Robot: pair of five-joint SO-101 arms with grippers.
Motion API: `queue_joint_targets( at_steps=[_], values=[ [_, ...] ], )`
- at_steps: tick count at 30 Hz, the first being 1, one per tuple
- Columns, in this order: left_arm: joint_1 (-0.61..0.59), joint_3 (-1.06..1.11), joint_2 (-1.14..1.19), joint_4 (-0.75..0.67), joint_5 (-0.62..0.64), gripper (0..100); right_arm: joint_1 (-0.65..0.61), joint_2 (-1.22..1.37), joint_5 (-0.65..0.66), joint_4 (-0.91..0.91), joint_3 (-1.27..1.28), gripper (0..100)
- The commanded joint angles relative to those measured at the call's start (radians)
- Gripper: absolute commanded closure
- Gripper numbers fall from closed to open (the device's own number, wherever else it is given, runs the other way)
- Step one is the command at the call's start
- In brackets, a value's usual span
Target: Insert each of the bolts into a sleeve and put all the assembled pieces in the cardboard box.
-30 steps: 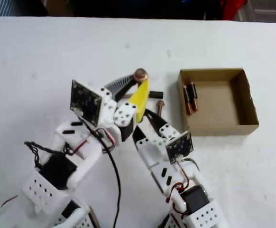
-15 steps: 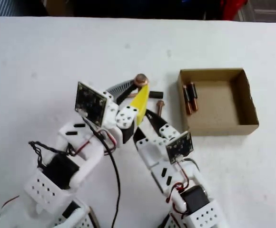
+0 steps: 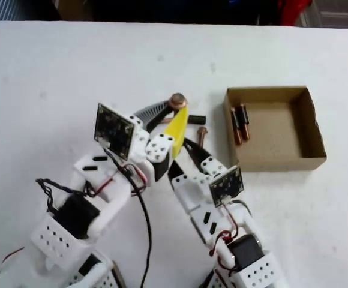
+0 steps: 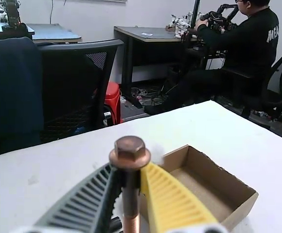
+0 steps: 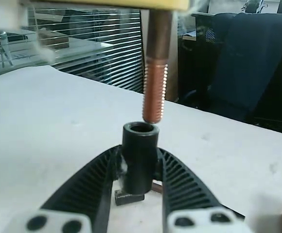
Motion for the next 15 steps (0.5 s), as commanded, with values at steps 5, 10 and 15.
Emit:
queue_joint_targets(
  at_steps=[5, 10, 15],
  values=[
    [0.010, -0.014, -0.030, -0.011, 0.000, 98, -0.005, -0.004, -0.003, 0.002, 0.009, 98.2],
    [0.010, -0.014, -0.031, -0.011, 0.000, 98, -0.004, -0.004, -0.003, 0.002, 0.009, 98.2],
    [0.015, -0.015, -0.031, 0.020, 0.000, 98, 0.022, -0.007, -0.003, 0.002, 0.009, 98.2]
  ],
)
